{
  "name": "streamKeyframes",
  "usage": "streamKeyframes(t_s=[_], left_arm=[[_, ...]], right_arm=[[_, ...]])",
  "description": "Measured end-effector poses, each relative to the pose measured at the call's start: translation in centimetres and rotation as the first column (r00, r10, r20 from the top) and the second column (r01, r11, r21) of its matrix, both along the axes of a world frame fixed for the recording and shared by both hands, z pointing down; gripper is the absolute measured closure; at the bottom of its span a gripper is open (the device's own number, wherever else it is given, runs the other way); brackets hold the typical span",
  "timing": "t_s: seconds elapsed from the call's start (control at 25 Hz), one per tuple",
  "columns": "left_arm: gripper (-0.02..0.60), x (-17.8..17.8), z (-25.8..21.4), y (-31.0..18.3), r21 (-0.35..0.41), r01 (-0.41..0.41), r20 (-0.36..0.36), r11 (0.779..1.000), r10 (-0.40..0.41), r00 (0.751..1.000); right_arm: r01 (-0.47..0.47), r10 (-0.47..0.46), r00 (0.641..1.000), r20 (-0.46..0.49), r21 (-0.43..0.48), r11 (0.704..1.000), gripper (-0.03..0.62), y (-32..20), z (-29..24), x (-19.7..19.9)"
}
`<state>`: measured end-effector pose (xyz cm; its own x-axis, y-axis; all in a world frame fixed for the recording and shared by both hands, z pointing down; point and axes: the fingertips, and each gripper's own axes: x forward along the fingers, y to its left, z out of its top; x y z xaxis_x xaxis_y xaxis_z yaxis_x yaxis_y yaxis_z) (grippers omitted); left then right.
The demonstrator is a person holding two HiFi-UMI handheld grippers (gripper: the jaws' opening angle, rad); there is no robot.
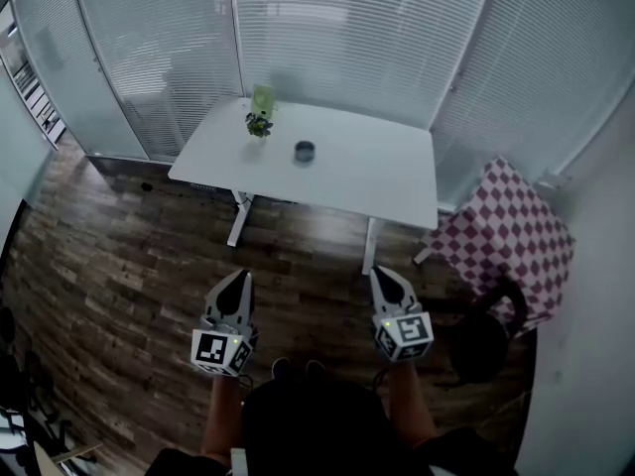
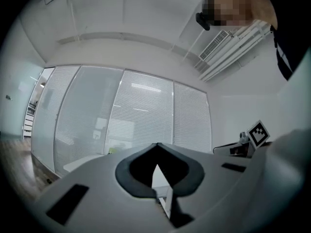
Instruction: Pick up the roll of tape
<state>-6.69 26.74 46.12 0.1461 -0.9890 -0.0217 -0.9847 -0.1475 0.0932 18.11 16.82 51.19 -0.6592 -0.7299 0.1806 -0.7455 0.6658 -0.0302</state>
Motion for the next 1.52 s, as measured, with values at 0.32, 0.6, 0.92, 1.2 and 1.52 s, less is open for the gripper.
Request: streamKeyframes(t_s=[0.32,0.6,0.92,1.2,1.52], left_arm=[[0.575,2.3,0.3,0.9,-0.004,-0.007,0.007,1.000,0.007,1.000],[0.575,1.9,0.6,1.2,-0.009,0.030,-0.001,1.000,-0.030,1.000],[0.575,0.8,1.0,-0.2,0.000,0.044,-0.010,0.999,-0.044,0.999],[0.575,-0.2,2.3,-3.0,-0.002,0.043,-0.053,0.999,-0.043,0.998],[0.575,-2.4,2.2,-7.1,0.012,0.024,-0.123,1.000,-0.023,0.992]], right_arm=[[0.024,-0.023,0.996,0.084,-0.019,1.000,0.586,-0.2,0.3,1.4],[0.047,-0.043,0.996,0.082,-0.040,0.998,0.586,-0.2,1.3,1.5],[0.062,-0.059,0.996,0.069,-0.036,0.997,0.586,-1.8,1.0,0.4],[0.071,-0.070,0.996,0.048,-0.030,0.997,0.586,-3.9,1.3,-0.7],[0.068,-0.068,0.997,0.037,-0.016,0.998,0.586,-7.8,1.5,-2.8]])
